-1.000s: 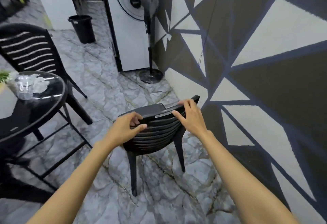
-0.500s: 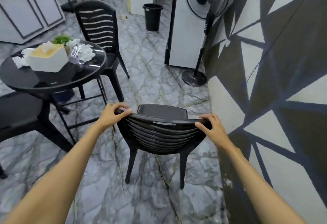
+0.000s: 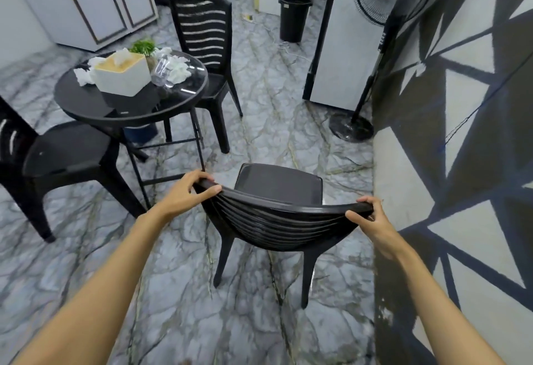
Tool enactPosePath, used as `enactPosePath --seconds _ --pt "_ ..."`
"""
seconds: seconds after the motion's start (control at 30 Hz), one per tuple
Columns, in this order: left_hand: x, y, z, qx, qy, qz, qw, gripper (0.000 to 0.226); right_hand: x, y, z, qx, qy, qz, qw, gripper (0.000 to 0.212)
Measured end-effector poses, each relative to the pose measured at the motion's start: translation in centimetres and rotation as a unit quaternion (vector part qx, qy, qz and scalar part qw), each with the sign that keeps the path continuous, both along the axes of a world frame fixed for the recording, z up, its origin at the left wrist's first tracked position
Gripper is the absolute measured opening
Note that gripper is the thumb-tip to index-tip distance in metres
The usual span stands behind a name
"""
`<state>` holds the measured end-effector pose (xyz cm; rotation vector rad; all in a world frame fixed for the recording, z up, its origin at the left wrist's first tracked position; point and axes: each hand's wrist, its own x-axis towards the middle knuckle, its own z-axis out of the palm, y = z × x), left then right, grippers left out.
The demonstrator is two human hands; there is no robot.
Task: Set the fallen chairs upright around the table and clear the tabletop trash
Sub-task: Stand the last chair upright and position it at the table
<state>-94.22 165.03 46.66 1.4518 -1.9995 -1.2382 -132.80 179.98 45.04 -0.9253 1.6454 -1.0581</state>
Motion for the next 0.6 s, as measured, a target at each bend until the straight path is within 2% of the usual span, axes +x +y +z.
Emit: enactPosePath --seconds 0.2,0.37,0.47,0.53,0.6 --pt "4.1 3.4 -0.9 -0.047 -0.030 0.011 0.998 0.059 1.3 -0.8 0.1 -0.011 -0.023 0.035 0.999 0.088" --pt "7.7 5.8 -1.3 -0.060 -0.048 0.048 0.996 0.067 3.8 -2.9 0.2 -0.019 -0.037 0.079 0.996 0.092" --pt "9.8 7.0 -0.9 -0.065 -0.062 0.068 0.994 0.075 5.9 -5.3 1.2 -0.028 -0.075 0.110 0.991 0.095" --pt "11.2 7.5 -1.0 -0.064 -0.066 0.097 0.991 0.069 7.4 -7.1 1.9 -0.031 -0.099 0.135 0.985 0.095" --pt "12.5 8.0 -1.3 -0.060 -0.069 0.124 0.988 0.052 8.9 -9.1 2.6 -0.033 -0.109 0.165 0.980 0.092"
